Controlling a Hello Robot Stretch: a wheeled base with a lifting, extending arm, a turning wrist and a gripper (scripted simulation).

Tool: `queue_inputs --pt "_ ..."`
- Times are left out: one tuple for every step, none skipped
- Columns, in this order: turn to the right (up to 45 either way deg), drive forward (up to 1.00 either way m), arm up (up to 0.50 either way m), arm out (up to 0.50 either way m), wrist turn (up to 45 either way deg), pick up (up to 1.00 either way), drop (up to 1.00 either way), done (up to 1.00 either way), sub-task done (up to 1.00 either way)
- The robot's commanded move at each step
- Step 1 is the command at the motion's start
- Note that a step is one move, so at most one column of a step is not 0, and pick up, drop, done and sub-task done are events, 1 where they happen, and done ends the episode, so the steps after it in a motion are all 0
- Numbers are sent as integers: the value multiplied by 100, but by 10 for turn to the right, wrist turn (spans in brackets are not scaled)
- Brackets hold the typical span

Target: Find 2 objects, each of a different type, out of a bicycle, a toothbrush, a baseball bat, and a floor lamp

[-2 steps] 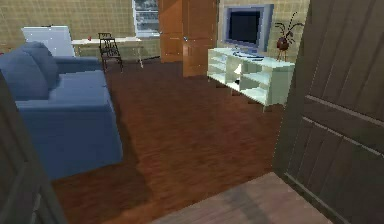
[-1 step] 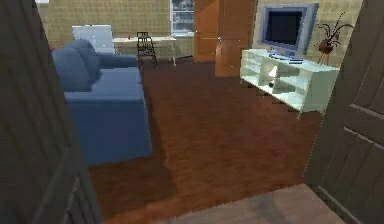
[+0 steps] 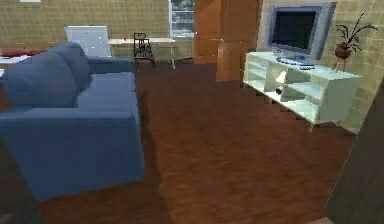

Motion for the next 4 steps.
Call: queue_inputs --pt "0 100 0 0 0 0 0 0 0" --pt "0 100 0 0 0 0 0 0 0" --pt "0 100 0 0 0 0 0 0 0" --pt "0 100 0 0 0 0 0 0 0"
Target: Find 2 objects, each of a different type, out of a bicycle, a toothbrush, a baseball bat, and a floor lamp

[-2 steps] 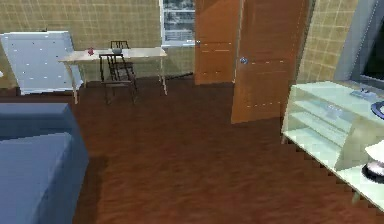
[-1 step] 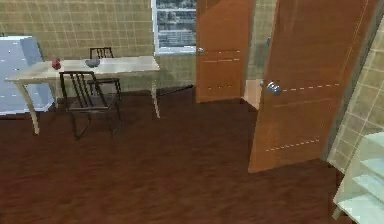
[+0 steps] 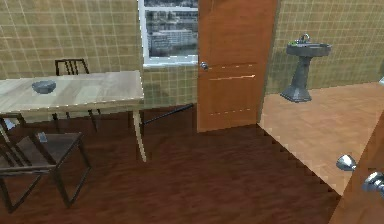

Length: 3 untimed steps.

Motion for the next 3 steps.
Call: queue_inputs --pt "-30 0 0 0 0 0 0 0 0" --pt "0 75 0 0 0 0 0 0 0" --pt "60 0 0 0 0 0 0 0 0"
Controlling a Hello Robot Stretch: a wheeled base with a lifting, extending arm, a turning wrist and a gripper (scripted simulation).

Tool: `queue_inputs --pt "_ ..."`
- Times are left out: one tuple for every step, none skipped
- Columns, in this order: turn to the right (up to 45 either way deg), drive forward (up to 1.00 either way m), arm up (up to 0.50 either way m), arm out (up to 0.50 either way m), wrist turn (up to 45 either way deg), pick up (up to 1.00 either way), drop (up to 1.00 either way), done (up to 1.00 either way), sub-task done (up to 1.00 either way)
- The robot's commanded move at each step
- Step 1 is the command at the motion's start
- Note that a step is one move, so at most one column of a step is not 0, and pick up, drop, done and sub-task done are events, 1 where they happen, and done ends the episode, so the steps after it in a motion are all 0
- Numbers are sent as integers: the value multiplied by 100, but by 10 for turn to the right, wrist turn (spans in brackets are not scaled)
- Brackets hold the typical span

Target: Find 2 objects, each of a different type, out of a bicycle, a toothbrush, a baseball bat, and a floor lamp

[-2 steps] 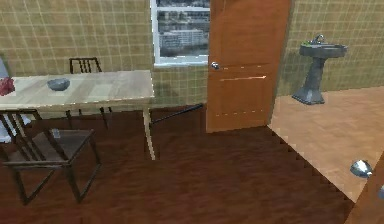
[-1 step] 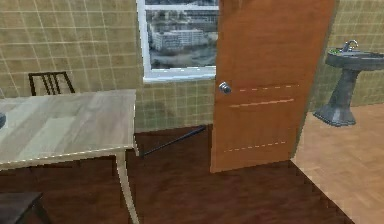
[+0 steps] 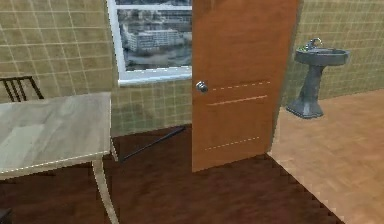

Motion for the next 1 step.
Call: queue_inputs --pt "0 80 0 0 0 0 0 0 0"
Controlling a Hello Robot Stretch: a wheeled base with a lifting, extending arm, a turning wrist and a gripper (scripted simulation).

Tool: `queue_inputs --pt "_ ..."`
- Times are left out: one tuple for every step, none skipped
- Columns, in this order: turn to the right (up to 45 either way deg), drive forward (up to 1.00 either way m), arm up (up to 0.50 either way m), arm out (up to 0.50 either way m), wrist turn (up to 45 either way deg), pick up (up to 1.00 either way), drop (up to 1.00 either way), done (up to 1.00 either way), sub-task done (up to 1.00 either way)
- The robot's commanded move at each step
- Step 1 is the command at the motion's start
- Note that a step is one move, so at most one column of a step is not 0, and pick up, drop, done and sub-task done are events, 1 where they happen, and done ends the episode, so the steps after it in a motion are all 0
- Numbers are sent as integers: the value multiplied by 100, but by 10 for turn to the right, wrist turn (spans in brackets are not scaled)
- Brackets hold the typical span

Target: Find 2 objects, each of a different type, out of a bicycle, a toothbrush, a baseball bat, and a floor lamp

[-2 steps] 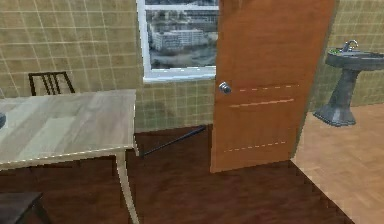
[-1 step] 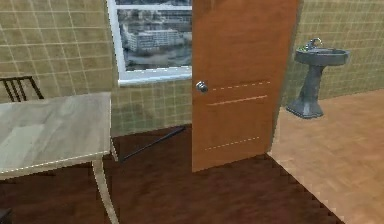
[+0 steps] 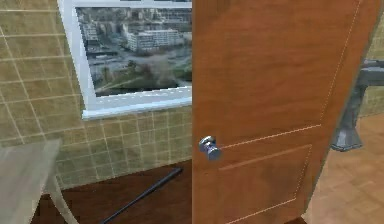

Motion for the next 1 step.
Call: queue_inputs --pt "-270 0 0 0 0 0 0 0 0"
